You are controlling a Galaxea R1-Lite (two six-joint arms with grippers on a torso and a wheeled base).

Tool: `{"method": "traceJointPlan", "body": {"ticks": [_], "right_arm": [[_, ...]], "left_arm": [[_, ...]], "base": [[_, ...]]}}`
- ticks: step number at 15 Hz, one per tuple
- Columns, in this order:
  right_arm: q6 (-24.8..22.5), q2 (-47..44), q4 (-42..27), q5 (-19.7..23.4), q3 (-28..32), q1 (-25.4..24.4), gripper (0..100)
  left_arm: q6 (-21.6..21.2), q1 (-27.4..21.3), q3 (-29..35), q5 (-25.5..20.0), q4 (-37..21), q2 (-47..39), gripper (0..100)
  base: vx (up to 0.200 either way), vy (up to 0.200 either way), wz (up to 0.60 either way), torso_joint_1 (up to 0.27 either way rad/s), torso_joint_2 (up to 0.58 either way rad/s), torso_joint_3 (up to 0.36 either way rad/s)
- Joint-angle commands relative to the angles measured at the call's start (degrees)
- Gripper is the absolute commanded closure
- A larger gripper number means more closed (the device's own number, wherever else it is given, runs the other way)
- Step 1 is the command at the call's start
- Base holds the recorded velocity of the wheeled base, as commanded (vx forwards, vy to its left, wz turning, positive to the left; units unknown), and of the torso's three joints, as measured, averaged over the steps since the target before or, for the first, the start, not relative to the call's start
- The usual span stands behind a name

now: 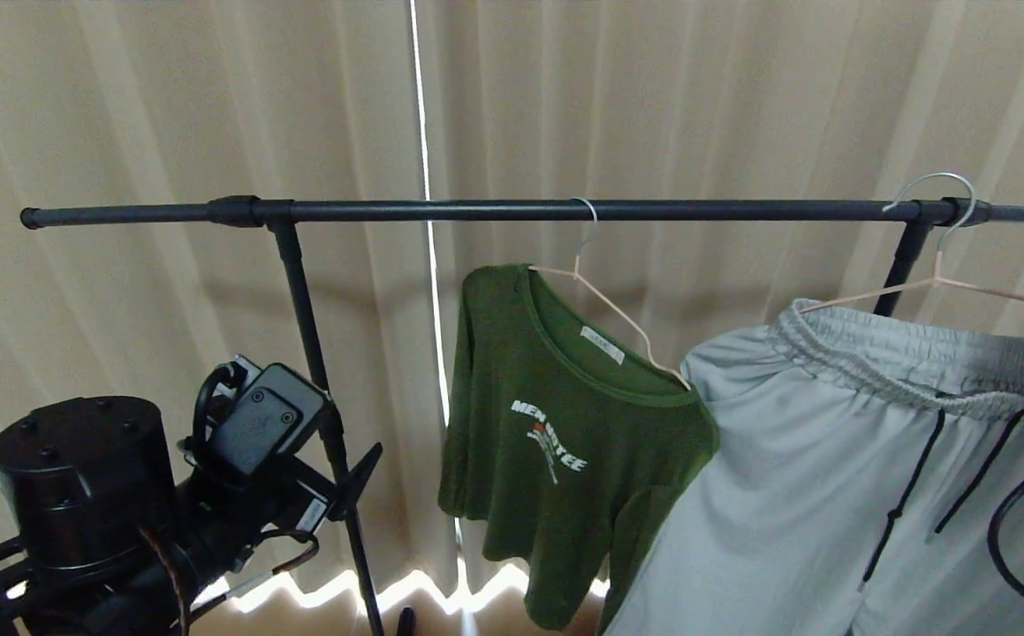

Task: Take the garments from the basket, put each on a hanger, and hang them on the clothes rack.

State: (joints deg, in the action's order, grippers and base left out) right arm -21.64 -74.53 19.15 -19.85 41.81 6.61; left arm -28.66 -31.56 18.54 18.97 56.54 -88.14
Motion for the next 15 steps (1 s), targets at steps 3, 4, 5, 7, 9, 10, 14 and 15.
{"method": "traceJointPlan", "body": {"ticks": [3,4,5,7,9,10,14,15], "right_arm": [[0.02,-8.08,2.91,-0.28,5.03,-1.07,100],[0.02,-12.57,5.28,-1.86,7.93,-2.04,100],[0.02,-14.76,6.34,-3.62,9.07,-2.12,100],[0.02,-22.06,10.82,-8.28,12.94,-3.71,100],[-0.07,-25.84,13.19,-12.15,14.44,-4.15,100],[-0.07,-27.33,14.60,-13.20,14.26,-5.03,100],[-0.07,-27.86,14.95,-13.20,13.21,-7.31,100],[0.02,-27.86,14.95,-13.20,13.12,-7.57,100]], "left_arm": [[-0.17,-0.17,-1.58,0.02,1.38,-0.37,0],[-0.87,0.01,-1.49,0.46,1.38,-0.28,0],[-1.49,0.18,-1.40,0.81,1.38,-0.28,0],[-3.07,0.27,-1.14,1.51,1.47,-0.19,0],[-3.07,0.18,-1.32,1.51,1.47,-0.10,0],[-3.07,0.18,-1.67,1.51,2.08,-0.10,0],[-3.07,0.10,-3.34,1.51,3.84,-0.10,0],[-3.07,0.18,-3.69,1.51,3.84,-0.02,0]], "base": [[0.000,0.000,0.00,0.000,0.00,0.000],[0.000,0.000,0.00,0.000,0.00,0.000],[0.000,0.000,0.00,0.000,0.00,0.000],[0.000,0.000,0.00,0.000,0.00,0.000],[0.000,0.000,0.00,0.000,0.00,0.000],[0.000,0.000,0.00,0.000,0.00,0.000],[0.000,0.000,0.00,0.000,0.00,0.000],[0.000,0.000,0.00,0.000,0.00,0.000]]}}
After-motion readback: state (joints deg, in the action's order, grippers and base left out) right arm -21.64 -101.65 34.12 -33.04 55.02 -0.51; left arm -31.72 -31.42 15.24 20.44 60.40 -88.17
